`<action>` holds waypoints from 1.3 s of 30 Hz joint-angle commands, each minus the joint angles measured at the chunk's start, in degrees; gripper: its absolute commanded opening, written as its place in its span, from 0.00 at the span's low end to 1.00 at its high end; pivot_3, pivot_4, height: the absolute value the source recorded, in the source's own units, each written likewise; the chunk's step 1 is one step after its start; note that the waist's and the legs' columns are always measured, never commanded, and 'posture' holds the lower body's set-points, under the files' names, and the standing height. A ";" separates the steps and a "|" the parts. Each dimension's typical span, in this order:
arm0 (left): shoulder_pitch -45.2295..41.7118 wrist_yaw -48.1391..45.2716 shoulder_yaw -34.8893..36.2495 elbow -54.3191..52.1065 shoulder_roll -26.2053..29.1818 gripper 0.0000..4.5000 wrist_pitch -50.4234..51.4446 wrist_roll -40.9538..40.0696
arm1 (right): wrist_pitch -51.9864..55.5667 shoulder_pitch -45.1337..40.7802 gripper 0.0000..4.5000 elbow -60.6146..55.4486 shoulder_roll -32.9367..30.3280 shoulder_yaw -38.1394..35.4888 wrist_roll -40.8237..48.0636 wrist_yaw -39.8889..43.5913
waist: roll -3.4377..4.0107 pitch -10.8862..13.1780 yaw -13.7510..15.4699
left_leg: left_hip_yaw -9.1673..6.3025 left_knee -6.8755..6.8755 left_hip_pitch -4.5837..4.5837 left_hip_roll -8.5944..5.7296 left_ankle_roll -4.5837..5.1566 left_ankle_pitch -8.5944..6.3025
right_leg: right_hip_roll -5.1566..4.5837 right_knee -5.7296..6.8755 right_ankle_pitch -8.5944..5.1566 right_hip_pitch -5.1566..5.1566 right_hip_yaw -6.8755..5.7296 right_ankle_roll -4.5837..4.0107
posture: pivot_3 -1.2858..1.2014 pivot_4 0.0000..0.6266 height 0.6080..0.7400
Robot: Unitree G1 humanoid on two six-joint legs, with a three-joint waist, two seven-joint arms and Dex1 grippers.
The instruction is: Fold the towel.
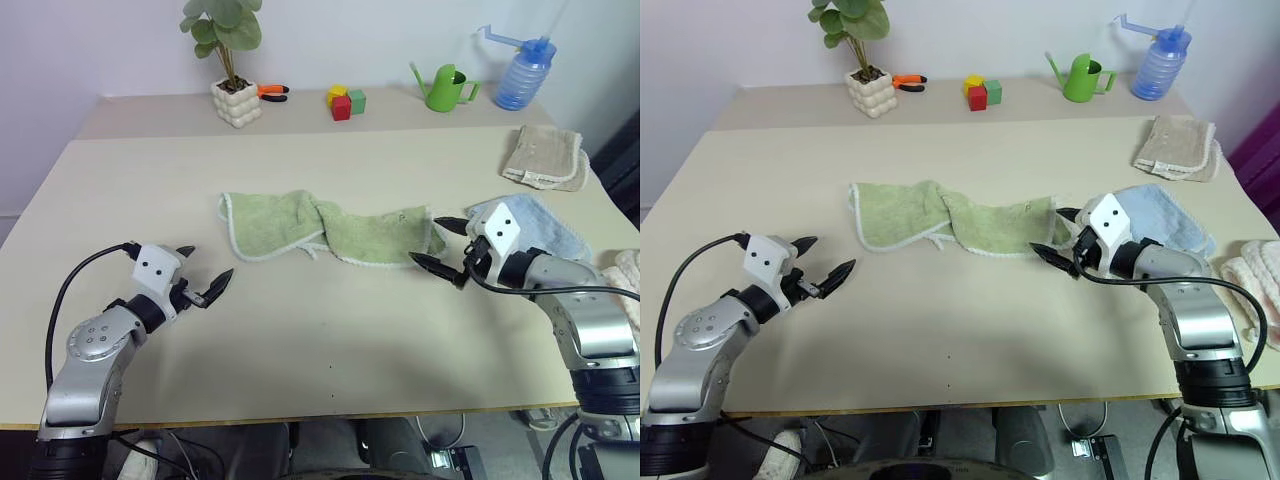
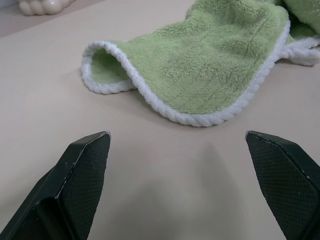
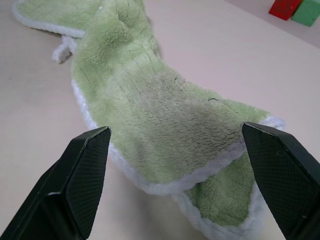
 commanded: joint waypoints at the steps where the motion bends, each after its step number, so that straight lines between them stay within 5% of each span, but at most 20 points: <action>1: -0.45 0.65 0.02 -0.47 -0.36 0.99 -1.53 0.23 | -1.39 -1.48 0.95 -0.83 -0.12 -0.34 0.10 0.09 | 0.00 0.00 0.00 | 0.00 0.00 0.00 0.00 0.00 0.00 | 0.00 0.00 0.00 0.00 0.00 0.00 | 0.52 0.24 0.90; 17: -3.43 -0.22 -10.64 -3.26 1.54 0.99 -3.15 7.83 | -5.30 -3.19 0.95 2.94 0.91 2.22 -0.75 1.08 | 0.00 0.00 -0.01 | 0.01 0.00 0.00 0.00 0.00 0.00 | 0.02 0.01 0.00 0.00 0.00 0.00 | 0.52 0.24 0.90; 30: -22.10 -0.78 -18.61 20.57 0.91 0.99 -7.50 16.79 | -2.43 2.65 0.95 -5.48 1.91 0.49 0.17 -4.24 | -0.01 -0.01 0.08 | 0.00 0.04 0.00 -0.03 0.00 0.00 | 0.03 0.03 0.01 0.01 -0.01 0.02 | 0.52 0.24 0.90; 33: -23.37 -1.61 -18.70 23.30 0.67 0.81 -9.31 16.79 | -1.69 3.09 1.00 -7.08 2.32 0.27 0.25 -5.75 | 0.00 -0.02 -0.07 | 0.00 0.04 0.03 -0.02 0.00 0.01 | 0.04 0.06 0.01 0.01 -0.01 0.02 | 0.52 0.24 0.90; 39: -22.66 -2.41 -18.28 24.91 1.20 0.17 -12.18 17.18 | -0.68 3.80 1.00 -8.79 2.60 0.22 0.37 -6.94 | -0.01 -0.02 -0.06 | 0.01 0.04 0.03 -0.01 -0.01 0.01 | 0.04 0.07 0.01 0.01 0.00 0.02 | 0.52 0.24 0.90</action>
